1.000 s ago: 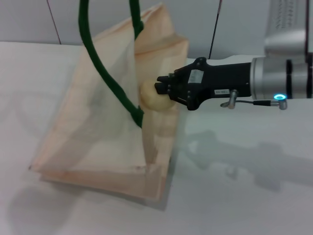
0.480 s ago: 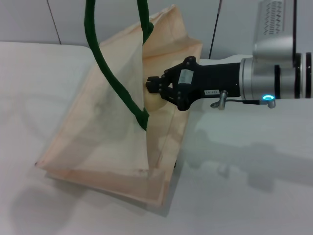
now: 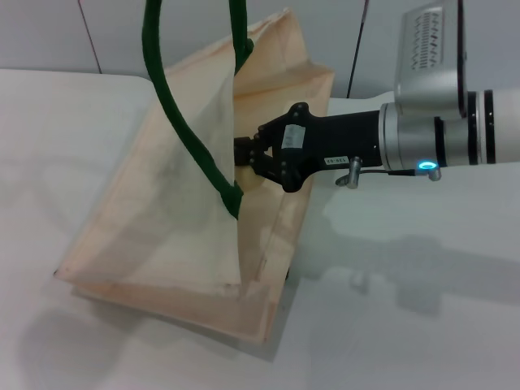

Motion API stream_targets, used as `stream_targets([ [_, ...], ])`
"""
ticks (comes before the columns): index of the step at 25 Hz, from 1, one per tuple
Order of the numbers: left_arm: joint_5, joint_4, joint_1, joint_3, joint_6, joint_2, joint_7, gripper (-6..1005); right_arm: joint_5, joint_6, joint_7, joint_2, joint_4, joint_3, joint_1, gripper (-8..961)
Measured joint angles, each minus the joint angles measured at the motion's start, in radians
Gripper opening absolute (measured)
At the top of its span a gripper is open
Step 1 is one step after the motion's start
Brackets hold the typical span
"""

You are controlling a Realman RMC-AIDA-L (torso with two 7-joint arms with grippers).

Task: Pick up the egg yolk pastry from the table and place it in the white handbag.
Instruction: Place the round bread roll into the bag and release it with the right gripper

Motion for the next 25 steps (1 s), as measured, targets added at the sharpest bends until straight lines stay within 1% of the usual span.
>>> stream_targets([
  [4, 0.0, 0.0, -0.003, 0.0, 0.0, 0.0, 0.0, 176, 0.012, -0.002, -0.001, 0.0, -0.008, 0.002, 0.002, 52],
  [9, 0.0, 0.0, -0.003, 0.0, 0.0, 0.0, 0.0, 178, 0.014, -0.013, -0.001, 0.0, -0.012, 0.007, 0.002, 270],
  [15, 0.004, 0.0, -0.002, 0.0, 0.0, 0.0, 0.0, 179, 0.014, -0.017, 0.005, 0.0, -0.013, 0.008, 0.002, 399],
  [20, 0.009, -0.002, 0.004, -0.003, 0.0, 0.0, 0.002, 180, 0.014, -0.026, 0.018, -0.003, -0.013, 0.032, -0.01, 506],
  [22, 0.009, -0.005, 0.006, -0.009, 0.0, 0.0, 0.002, 181, 0.014, -0.026, 0.022, -0.006, -0.013, 0.044, -0.016, 601],
  [25, 0.011, -0.01, 0.006, -0.013, 0.002, 0.0, 0.001, 182, 0.012, -0.023, 0.024, -0.007, -0.013, 0.06, -0.023, 599],
])
